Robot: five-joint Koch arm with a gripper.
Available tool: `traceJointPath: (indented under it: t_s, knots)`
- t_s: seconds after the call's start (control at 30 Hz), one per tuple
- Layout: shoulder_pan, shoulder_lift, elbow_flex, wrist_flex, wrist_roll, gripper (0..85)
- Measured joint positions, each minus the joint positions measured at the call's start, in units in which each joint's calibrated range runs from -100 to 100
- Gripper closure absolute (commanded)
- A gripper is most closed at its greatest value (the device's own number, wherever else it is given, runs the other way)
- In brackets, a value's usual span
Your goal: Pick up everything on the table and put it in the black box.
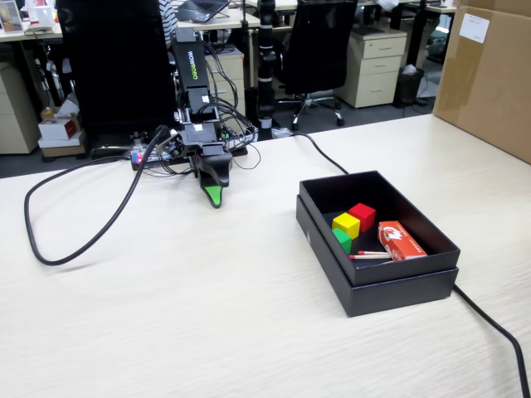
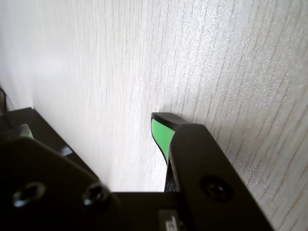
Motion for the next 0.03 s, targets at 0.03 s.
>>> traceJointPath:
  t_s: [0.03]
  knots:
    - [0.00, 0.00, 0.00, 0.00, -0.05, 37.0]
